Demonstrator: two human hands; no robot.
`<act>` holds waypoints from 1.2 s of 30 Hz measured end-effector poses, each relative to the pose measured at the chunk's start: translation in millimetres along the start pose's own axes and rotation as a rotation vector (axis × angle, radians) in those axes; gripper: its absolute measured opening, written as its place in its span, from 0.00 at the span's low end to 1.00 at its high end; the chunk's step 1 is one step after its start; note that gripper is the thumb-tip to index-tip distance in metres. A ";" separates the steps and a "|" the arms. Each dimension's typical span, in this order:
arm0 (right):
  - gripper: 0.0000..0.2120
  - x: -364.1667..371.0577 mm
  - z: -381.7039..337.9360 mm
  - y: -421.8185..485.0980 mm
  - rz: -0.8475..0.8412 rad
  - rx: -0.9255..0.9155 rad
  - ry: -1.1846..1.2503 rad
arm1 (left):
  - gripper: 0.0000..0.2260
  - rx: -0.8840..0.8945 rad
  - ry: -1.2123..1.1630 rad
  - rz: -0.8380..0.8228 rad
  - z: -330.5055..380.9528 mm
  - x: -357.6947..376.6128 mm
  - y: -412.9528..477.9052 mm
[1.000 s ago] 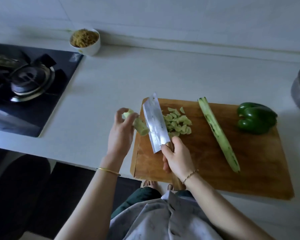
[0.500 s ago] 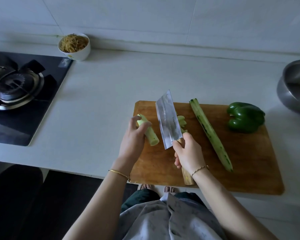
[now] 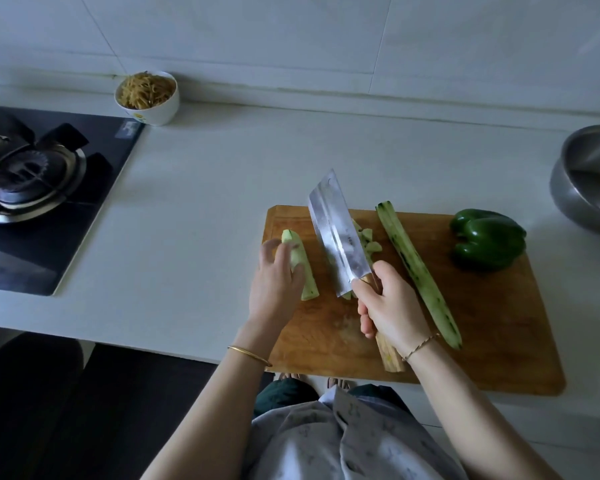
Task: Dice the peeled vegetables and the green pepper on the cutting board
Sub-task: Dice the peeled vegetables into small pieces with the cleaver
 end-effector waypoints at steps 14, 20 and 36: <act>0.08 11.6 -30.3 -7.8 -0.101 -0.097 -0.174 | 0.20 -0.411 -0.171 -0.024 -22.7 21.6 5.6; 0.05 17.9 -33.8 -9.4 -0.133 -0.089 -0.220 | 0.19 -0.406 -0.166 -0.015 -25.1 22.4 5.0; 0.07 31.9 -42.7 -7.4 -0.156 -0.067 -0.326 | 0.10 -0.509 -0.241 -0.035 -30.9 26.5 8.1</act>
Point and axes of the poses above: each hand's wrist, its own y-axis towards the middle knuckle, its own x-axis out of the palm, z = x × y, the point moved 9 cm from there along y, towards the middle knuckle, and after that the axes turned 15 degrees about z, right-handed, at the moved point
